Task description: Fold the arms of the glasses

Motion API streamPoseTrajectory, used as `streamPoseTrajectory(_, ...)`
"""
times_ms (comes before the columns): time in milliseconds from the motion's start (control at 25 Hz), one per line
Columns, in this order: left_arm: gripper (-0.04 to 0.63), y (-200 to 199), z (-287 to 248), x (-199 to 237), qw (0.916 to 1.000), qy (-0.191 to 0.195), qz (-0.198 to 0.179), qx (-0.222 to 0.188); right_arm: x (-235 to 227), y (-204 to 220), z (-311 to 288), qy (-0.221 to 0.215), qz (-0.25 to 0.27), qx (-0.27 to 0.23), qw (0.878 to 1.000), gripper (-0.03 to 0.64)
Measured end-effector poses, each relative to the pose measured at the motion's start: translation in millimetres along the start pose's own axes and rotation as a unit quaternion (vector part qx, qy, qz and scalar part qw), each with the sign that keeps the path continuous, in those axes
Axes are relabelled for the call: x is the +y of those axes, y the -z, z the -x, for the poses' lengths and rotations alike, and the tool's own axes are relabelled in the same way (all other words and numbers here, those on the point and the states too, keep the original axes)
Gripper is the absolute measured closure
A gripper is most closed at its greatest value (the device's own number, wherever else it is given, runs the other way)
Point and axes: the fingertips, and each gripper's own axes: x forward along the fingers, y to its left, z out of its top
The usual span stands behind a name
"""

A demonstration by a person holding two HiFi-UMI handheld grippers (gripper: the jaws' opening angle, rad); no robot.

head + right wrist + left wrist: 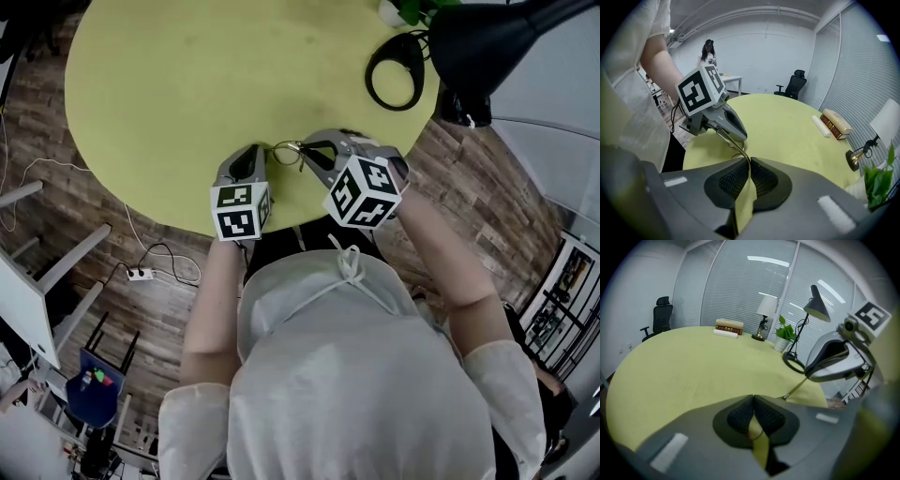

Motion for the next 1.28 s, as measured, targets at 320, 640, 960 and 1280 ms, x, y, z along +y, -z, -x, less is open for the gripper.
streamPoseTrajectory(320, 0.588, 8, 38, 10, 0.9997, -0.017, 0.010, -0.017, 5, 1, 1, -0.012, 0.017, 0.004, 1.000, 0.603)
streamPoseTrajectory(640, 0.589, 47, 37, 22, 0.9968, -0.014, 0.076, 0.020, 5, -5, 0, -0.014, 0.036, 0.010, 0.999, 0.603)
streamPoseTrajectory(960, 0.588, 51, 22, 20, 0.9970, -0.013, 0.068, 0.035, 4, -9, -1, -0.014, 0.061, 0.027, 0.998, 0.603)
streamPoseTrajectory(1280, 0.588, 52, 22, 21, 0.9962, -0.006, 0.082, 0.028, 13, -15, -12, -0.026, 0.121, 0.058, 0.991, 0.603)
